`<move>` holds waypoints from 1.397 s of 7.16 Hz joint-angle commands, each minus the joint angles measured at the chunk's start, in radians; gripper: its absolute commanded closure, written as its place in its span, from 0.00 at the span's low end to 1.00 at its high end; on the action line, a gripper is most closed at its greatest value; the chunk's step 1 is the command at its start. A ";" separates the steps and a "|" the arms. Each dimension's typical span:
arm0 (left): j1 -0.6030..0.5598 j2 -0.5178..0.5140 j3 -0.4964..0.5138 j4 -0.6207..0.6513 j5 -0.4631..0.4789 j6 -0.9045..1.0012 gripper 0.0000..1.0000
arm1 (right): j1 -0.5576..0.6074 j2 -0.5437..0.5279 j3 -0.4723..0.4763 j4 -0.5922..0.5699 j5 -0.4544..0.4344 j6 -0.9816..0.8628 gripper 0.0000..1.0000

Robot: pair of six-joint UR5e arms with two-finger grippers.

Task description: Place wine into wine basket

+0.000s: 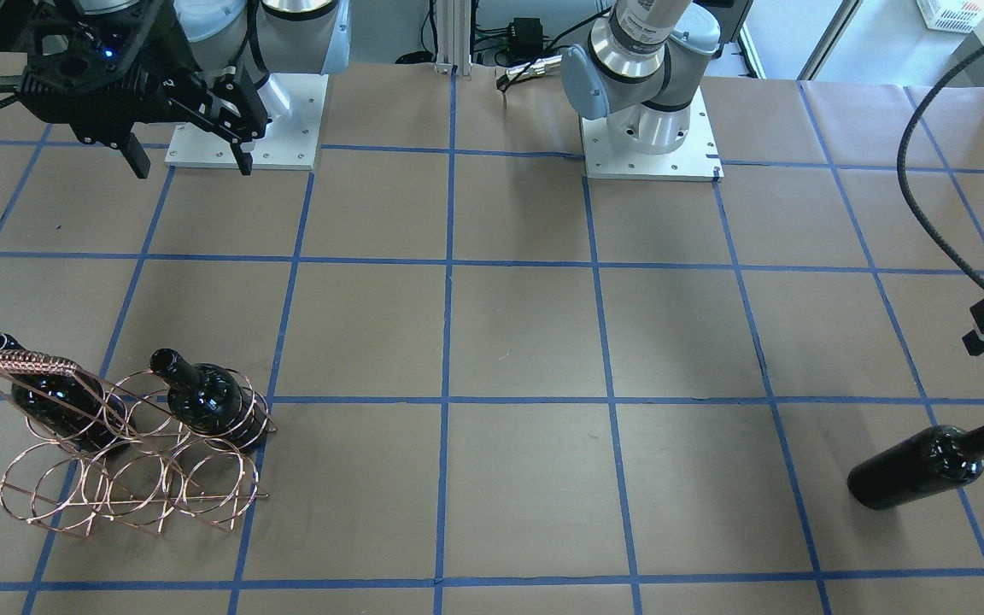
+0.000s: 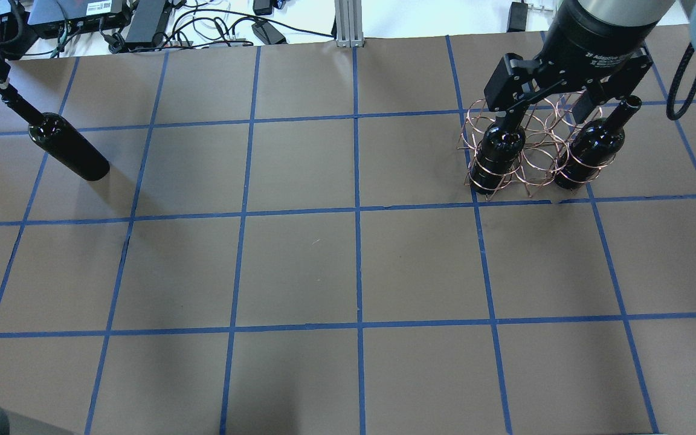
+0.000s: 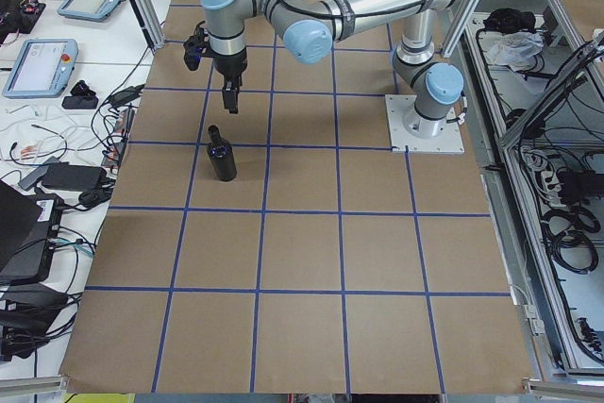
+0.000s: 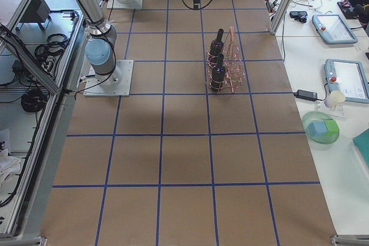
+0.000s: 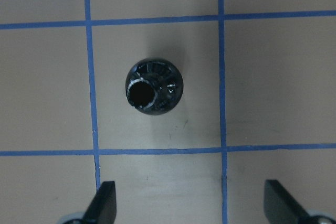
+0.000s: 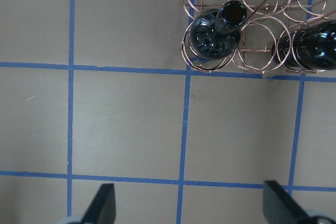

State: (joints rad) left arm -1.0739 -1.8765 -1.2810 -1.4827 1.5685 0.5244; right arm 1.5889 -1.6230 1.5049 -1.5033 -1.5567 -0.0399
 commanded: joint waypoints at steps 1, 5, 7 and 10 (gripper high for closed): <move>0.014 -0.073 0.017 0.059 -0.007 0.025 0.00 | 0.000 0.000 0.000 0.000 0.000 0.000 0.00; 0.023 -0.139 0.023 0.111 -0.010 0.042 0.00 | 0.000 0.000 0.000 0.000 0.001 0.002 0.00; 0.023 -0.165 0.022 0.162 -0.034 0.028 0.00 | 0.000 0.000 0.000 0.000 0.001 0.002 0.00; 0.023 -0.182 0.020 0.165 -0.082 -0.001 0.00 | 0.000 0.000 0.000 0.000 0.000 0.000 0.00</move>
State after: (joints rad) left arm -1.0508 -2.0529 -1.2598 -1.3192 1.5050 0.5350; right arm 1.5892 -1.6229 1.5048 -1.5033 -1.5558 -0.0387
